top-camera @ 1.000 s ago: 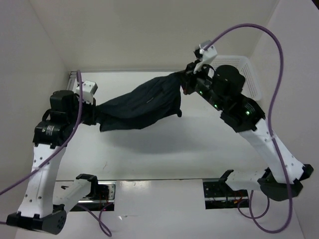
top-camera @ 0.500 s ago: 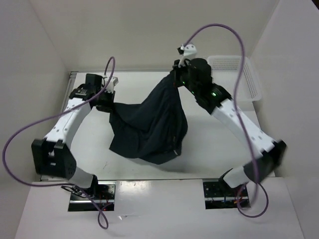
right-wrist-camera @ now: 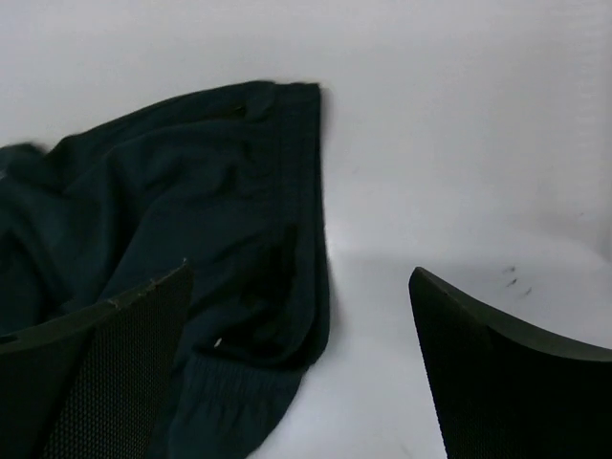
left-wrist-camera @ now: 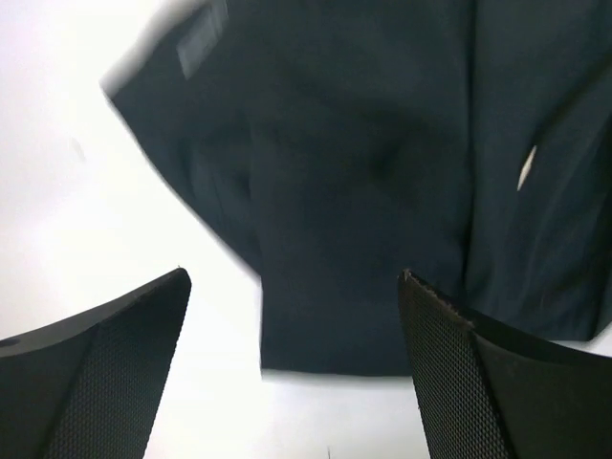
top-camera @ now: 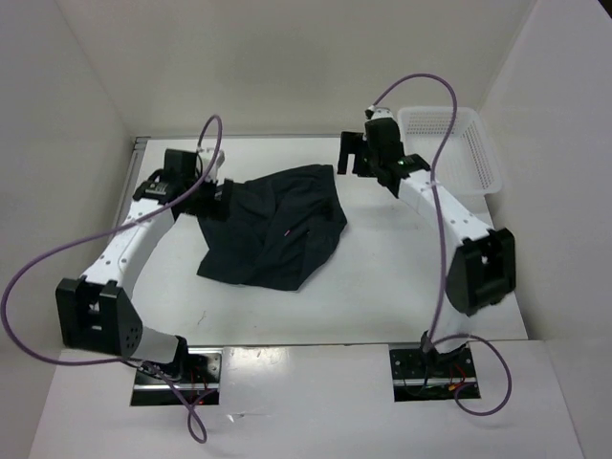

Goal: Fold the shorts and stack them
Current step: Flatten the shorts out

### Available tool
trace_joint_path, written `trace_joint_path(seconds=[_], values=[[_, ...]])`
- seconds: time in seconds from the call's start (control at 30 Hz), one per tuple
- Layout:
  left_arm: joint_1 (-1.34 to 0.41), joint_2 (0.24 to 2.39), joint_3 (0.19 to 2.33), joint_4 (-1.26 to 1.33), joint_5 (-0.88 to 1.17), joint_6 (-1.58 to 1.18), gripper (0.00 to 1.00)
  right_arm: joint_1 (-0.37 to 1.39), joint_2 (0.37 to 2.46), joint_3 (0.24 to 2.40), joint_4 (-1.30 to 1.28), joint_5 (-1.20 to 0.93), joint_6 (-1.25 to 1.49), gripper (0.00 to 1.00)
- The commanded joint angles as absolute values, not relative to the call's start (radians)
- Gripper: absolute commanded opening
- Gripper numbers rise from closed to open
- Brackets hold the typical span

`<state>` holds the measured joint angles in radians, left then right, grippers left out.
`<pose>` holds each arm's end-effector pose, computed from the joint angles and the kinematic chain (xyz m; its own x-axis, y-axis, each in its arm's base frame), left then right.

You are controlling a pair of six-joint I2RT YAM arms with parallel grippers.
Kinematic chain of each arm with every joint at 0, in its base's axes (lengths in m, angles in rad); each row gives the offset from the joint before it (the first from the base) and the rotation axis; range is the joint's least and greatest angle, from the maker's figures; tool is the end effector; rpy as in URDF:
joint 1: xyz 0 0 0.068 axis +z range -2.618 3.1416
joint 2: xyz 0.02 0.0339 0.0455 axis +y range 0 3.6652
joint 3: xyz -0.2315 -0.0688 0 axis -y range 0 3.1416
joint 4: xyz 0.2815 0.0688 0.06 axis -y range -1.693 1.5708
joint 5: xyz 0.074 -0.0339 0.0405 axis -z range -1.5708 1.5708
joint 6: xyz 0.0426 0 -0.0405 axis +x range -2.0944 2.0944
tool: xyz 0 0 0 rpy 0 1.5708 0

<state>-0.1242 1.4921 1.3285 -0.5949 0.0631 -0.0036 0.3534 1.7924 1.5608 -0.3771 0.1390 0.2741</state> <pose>0.3707 -0.0490 0.2775 -0.6831 0.0817 -0.7257 0.1666 0.9850 -0.0460 0.4279 0.1516 0.2667 -0.5804 0.0716 -0.8112 -0.0821 0.9859 0.1458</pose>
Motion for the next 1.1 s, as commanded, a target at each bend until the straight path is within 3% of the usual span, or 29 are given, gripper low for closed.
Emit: trace_joint_path(seconds=[0.0,0.13,0.43,0.57,0.6,0.73,0.83,0.97,1.0,1.07], values=[[-0.118,1.407,1.116,-0.706,0.022,0.000,0.95,0.409,1.602,1.416,-0.337,0.088,0.295,0.98],[-0.077,1.419,0.957,-0.651,0.046,0.000,0.95,0.494,1.574,1.296,-0.337,0.078,0.320,0.97],[-0.044,1.524,0.887,-0.514,0.044,0.000,0.90,0.586,1.789,1.376,-0.376,0.133,0.419,0.94],[-0.023,1.646,0.961,-0.548,0.119,0.000,0.73,0.627,1.812,1.336,-0.385,0.133,0.428,0.89],[-0.014,1.679,0.977,-0.561,0.150,0.000,0.62,0.638,1.812,1.336,-0.394,0.144,0.428,0.89],[-0.003,1.651,0.989,-0.534,0.209,0.000,0.42,0.682,1.802,1.315,-0.403,0.167,0.442,0.89],[-0.003,1.631,0.966,-0.525,0.209,0.000,0.33,0.683,1.841,1.315,-0.414,0.179,0.457,0.86],[0.006,1.649,0.957,-0.561,0.199,0.000,0.12,0.683,1.910,1.338,-0.449,0.219,0.475,0.73],[0.006,1.640,0.957,-0.561,0.209,0.000,0.11,0.683,1.920,1.338,-0.463,0.233,0.476,0.63],[0.015,1.611,0.948,-0.571,0.219,0.000,0.04,0.683,1.930,1.338,-0.488,0.250,0.500,0.53]])
